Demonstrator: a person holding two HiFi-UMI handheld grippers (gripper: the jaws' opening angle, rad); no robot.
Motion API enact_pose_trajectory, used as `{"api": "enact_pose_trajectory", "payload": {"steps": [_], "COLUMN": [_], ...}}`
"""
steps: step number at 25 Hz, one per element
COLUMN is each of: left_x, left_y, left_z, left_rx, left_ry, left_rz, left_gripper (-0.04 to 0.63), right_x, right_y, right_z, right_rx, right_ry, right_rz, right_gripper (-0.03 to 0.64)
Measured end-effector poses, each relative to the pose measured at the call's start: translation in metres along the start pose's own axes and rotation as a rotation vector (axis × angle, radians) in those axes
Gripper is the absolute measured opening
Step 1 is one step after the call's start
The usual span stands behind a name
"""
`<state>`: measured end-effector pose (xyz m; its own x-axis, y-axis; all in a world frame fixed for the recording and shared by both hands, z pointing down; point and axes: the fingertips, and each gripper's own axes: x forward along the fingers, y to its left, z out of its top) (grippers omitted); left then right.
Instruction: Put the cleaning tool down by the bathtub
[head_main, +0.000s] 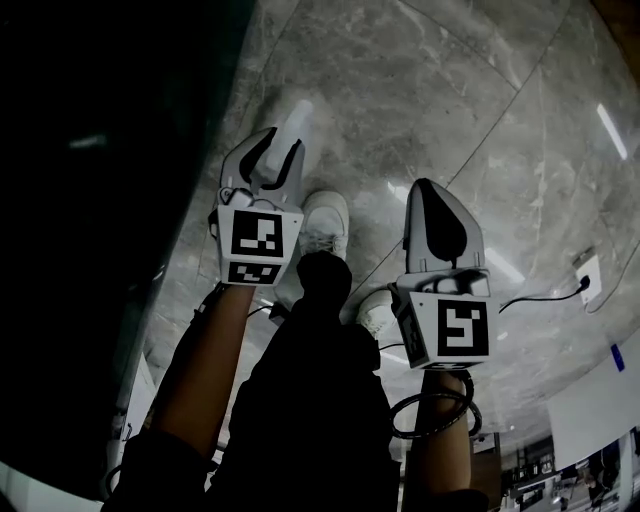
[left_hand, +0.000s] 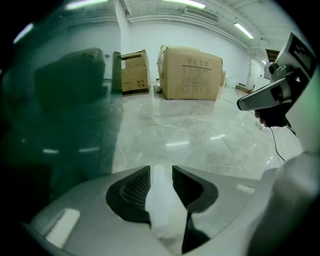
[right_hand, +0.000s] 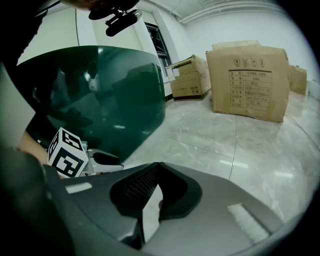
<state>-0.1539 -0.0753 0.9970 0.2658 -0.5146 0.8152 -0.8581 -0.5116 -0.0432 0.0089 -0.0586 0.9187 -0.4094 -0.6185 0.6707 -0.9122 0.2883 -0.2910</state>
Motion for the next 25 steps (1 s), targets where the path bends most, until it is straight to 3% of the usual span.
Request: {"api": "enact_pose_trajectory", "payload": {"steps": [9, 14, 25], "left_x": [-0.043, -0.065, -0.119], "left_y": [-0.002, -0.010, -0.019], "left_z": [0.051, 0.083, 0.138], "left_rx": [-0.055, -0.032, -0.067], "left_ry": [-0.032, -0.053, -0.081], "left_rz": [0.023, 0.012, 0.003], "left_gripper": [0.100, 0.060, 0.011], "right_x": [-0.034, -0.055, -0.100], "right_y": [0.021, 0.030, 0.040], "right_z": [0.057, 0.084, 0.135], "right_rx": [-0.039, -0.022, -0.062], "right_ry": [-0.020, -0.038, -0.038], "right_rz": [0.011, 0.013, 0.007], "right_gripper": [0.014, 0.014, 0.014]}}
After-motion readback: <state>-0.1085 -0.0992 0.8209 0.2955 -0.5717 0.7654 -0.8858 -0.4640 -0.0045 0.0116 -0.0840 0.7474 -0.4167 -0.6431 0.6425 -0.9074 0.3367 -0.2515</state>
